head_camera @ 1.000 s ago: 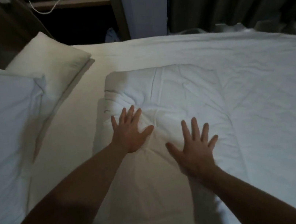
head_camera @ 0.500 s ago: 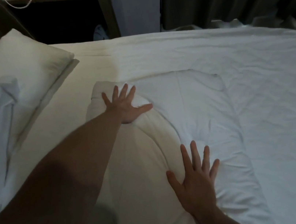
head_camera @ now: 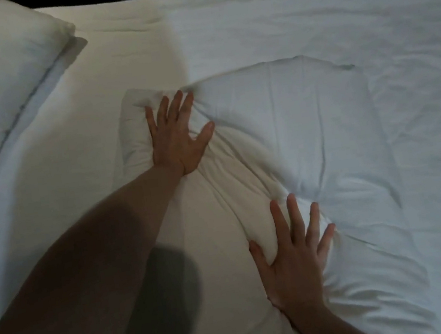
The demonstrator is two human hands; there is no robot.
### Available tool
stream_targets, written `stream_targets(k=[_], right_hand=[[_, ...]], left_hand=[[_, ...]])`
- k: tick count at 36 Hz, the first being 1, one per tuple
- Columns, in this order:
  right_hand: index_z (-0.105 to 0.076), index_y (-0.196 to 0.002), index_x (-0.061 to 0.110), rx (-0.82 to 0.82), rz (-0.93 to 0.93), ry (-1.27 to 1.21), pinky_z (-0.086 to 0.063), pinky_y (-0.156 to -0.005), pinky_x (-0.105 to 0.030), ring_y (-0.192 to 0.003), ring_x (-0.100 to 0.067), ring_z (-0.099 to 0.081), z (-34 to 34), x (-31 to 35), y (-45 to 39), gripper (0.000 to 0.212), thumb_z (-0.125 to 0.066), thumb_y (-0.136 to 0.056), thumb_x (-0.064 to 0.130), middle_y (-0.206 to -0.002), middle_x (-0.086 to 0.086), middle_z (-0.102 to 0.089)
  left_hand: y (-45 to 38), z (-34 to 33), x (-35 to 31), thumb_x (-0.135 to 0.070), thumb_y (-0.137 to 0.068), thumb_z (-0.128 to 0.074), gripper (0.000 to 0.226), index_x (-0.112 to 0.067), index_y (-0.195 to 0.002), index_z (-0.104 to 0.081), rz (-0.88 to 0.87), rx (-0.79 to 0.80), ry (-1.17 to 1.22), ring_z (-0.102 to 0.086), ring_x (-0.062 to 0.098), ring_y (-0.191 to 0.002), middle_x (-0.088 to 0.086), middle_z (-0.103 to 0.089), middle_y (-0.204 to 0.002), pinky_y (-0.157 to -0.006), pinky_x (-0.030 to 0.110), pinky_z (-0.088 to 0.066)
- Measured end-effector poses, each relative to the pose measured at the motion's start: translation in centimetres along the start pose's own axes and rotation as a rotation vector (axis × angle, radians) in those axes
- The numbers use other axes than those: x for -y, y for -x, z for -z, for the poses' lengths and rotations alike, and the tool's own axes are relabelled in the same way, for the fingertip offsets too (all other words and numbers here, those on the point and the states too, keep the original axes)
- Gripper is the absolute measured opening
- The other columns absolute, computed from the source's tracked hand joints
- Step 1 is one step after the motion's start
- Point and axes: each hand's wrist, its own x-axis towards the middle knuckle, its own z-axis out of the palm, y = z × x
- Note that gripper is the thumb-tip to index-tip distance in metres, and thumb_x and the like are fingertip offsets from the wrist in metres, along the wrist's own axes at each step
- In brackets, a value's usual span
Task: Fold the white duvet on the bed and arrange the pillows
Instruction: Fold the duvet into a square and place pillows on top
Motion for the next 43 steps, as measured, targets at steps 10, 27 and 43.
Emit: stream_targets(k=[10,27,43], right_hand=[[-0.027,-0.155,0.029,0.056,0.011,0.012,-0.008,-0.115,-0.067,-0.151,-0.036,-0.004,1.2,-0.3,0.5,0.081,-0.043,-0.084,0.065,-0.165,0.001,-0.012],[-0.029,-0.154,0.023,0.035,0.007,0.055,-0.006,-0.115,-0.068,-0.150,-0.040,-0.004,1.2,-0.3,0.5,0.083,-0.041,-0.083,0.063,-0.164,-0.004,-0.015],[-0.041,-0.146,0.029,-0.092,-0.013,-0.325,-0.019,-0.113,-0.065,-0.147,-0.025,-0.023,6.2,1.6,-1.8,0.071,-0.054,-0.079,0.051,-0.157,0.007,-0.031]], left_hand=[[8.9,9.3,-4.1,-0.076,-0.083,-0.031,0.085,-0.037,-0.156,-0.008,0.003,0.445,0.113,-0.001,0.017,-0.152,-0.010,-0.002,-0.165,-0.121,0.048,0.001],[21.5,9.7,-3.6,-0.056,-0.078,-0.060,0.077,-0.027,-0.148,-0.042,0.025,0.155,0.032,-0.024,0.023,-0.148,-0.005,-0.028,-0.160,-0.114,0.066,-0.011],[20.5,5.6,-1.5,-0.052,-0.074,-0.055,0.077,-0.022,-0.144,-0.046,0.022,0.191,0.042,-0.033,0.027,-0.143,0.002,-0.035,-0.156,-0.117,0.060,-0.012]])
